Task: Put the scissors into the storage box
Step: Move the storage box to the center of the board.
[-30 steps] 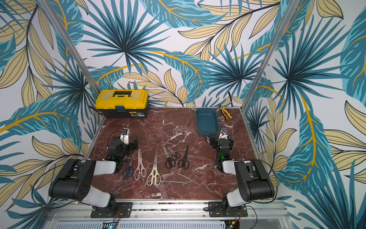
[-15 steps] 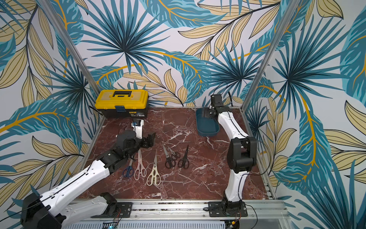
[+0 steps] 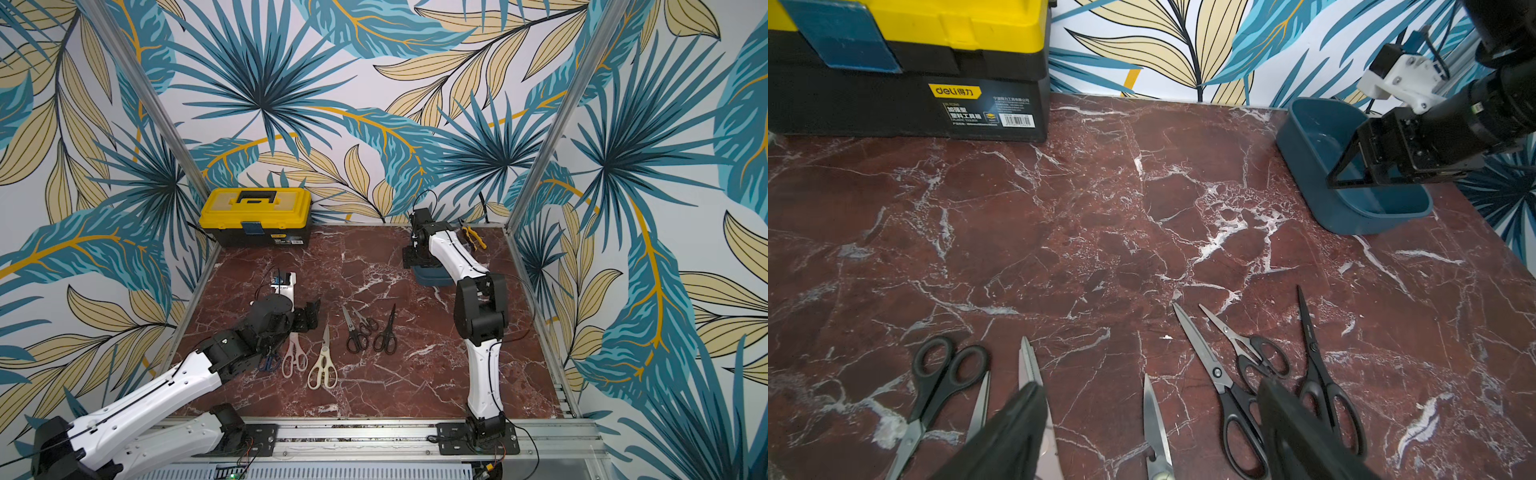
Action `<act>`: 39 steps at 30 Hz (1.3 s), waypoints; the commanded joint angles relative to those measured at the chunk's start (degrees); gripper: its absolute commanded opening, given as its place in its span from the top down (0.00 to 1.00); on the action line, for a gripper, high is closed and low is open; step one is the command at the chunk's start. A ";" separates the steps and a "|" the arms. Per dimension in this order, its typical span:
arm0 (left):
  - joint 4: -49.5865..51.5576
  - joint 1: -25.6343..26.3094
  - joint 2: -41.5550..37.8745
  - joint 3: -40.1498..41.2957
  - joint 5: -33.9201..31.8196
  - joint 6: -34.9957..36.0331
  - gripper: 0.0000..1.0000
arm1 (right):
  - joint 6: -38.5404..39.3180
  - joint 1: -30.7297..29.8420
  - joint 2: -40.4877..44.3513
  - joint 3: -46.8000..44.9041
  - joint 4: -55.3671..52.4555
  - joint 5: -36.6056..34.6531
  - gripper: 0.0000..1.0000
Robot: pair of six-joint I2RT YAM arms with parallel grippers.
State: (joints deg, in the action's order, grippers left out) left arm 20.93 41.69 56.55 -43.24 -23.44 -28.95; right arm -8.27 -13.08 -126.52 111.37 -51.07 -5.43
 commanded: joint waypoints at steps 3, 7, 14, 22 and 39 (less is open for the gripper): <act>1.37 0.20 1.00 -0.35 -1.10 -0.57 0.16 | 0.12 -0.89 -4.27 2.72 -2.20 -3.09 0.32; 2.17 0.17 0.67 -0.31 -1.16 -1.17 0.15 | -0.14 -1.15 -5.81 3.48 -2.22 -4.31 0.43; 2.26 0.23 1.31 -0.84 -2.57 -0.10 0.14 | -0.52 -1.70 -6.56 3.41 -2.46 -5.95 0.67; 2.85 0.23 1.28 -0.93 -3.28 -0.89 0.12 | -2.42 -2.14 -5.57 2.52 -3.42 -5.46 0.88; -1.86 0.08 -4.52 7.25 -12.61 2.44 0.05 | -11.46 -12.59 26.33 -34.78 -0.27 -7.09 1.00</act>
State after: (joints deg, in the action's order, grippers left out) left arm 21.06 41.69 52.82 -37.41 -32.29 -28.64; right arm -16.12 -23.94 -103.83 81.89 -52.36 -10.83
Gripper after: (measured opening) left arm 0.948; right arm 0.098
